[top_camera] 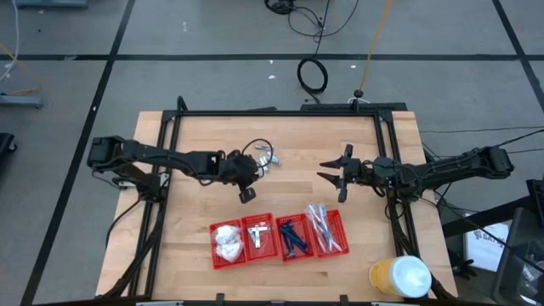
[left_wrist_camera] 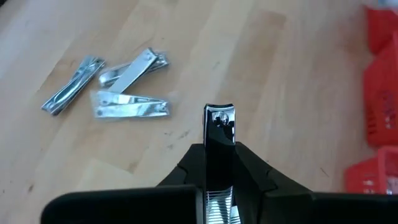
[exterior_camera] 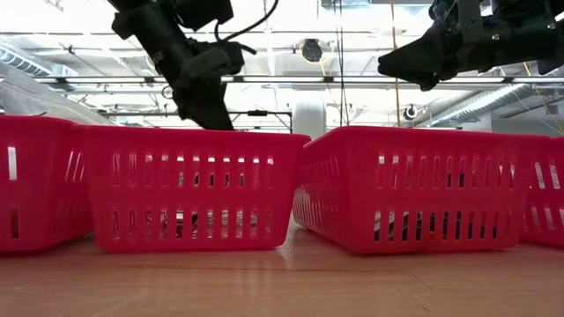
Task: Pick & Place Travel size toiletries
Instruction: Put the silver nail cutter into the middle left red bin
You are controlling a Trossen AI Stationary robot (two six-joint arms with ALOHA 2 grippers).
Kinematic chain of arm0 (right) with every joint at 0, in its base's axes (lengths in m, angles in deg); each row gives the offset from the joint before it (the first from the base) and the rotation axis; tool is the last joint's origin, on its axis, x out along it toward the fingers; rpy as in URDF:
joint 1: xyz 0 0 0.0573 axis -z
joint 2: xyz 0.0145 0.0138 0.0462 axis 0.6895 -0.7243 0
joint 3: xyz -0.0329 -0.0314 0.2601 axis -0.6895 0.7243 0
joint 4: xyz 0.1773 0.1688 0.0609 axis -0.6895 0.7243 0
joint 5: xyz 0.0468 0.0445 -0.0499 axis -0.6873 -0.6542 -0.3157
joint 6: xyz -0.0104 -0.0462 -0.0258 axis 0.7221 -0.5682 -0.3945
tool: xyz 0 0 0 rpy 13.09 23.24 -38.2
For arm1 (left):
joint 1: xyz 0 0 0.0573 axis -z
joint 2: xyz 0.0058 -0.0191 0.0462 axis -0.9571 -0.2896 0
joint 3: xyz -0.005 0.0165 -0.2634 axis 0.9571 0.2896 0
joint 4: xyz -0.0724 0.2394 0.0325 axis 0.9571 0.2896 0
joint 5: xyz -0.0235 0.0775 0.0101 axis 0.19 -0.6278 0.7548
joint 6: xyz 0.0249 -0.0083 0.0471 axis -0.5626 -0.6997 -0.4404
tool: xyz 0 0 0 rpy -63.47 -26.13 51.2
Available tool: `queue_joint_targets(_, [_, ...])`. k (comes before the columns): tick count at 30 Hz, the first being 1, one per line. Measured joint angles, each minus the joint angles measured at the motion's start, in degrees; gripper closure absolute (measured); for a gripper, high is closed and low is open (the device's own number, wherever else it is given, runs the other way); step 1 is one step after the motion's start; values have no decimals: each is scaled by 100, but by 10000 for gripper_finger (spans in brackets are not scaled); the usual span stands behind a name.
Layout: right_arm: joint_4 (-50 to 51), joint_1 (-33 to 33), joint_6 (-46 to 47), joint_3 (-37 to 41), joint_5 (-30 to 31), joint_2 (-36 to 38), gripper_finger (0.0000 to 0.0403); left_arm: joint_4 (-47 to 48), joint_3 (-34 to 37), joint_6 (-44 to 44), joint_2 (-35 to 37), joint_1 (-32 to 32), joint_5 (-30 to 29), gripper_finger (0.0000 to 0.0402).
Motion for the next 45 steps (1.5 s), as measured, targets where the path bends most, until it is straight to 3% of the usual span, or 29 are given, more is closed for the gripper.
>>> queue_joint_targets(8, [-2, 0, 44, 1, -2, -2, 273, -254, -3, -329, -7, 657, 569, 371])
queue_joint_targets(26, [-32, 1, 23, 1, -5, -2, 273, -642, -10, 669, -26, 1734, 1034, 371])
queue_joint_targets(35, [-43, -1, 170, 1, -33, -4, 273, -1273, -16, 749, -457, 1868, 1342, 365])
queue_joint_targets(45, [-28, -1, 173, 1, -33, -4, 273, -1281, -16, 812, -743, 1763, 1635, 351])
